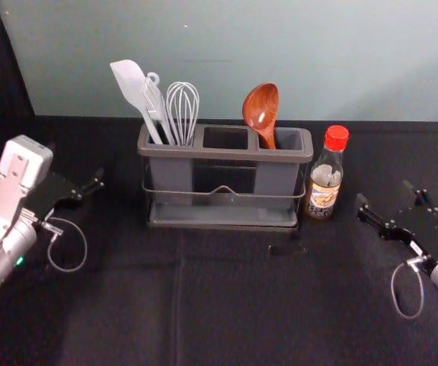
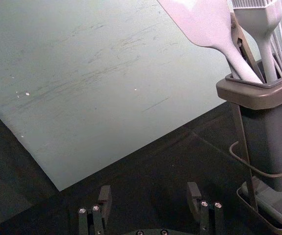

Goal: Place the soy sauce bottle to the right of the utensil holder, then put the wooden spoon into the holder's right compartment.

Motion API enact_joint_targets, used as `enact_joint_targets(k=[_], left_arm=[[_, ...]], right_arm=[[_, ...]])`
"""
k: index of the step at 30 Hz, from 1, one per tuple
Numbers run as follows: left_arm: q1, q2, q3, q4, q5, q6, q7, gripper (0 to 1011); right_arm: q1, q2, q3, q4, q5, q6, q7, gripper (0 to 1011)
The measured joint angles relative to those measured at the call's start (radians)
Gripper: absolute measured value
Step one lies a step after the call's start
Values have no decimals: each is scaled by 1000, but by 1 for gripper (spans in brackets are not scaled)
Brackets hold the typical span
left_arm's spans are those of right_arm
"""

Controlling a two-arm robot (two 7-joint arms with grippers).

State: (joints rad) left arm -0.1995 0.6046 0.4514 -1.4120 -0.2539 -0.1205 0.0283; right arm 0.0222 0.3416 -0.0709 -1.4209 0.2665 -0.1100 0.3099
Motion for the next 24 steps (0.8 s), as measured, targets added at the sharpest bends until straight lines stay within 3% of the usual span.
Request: enact_joint_targets(k=[24], left_arm=[[0,0,0,0,0,0,0,1005]], right_arm=[[0,1,0,-2,0,1,-1,1002]])
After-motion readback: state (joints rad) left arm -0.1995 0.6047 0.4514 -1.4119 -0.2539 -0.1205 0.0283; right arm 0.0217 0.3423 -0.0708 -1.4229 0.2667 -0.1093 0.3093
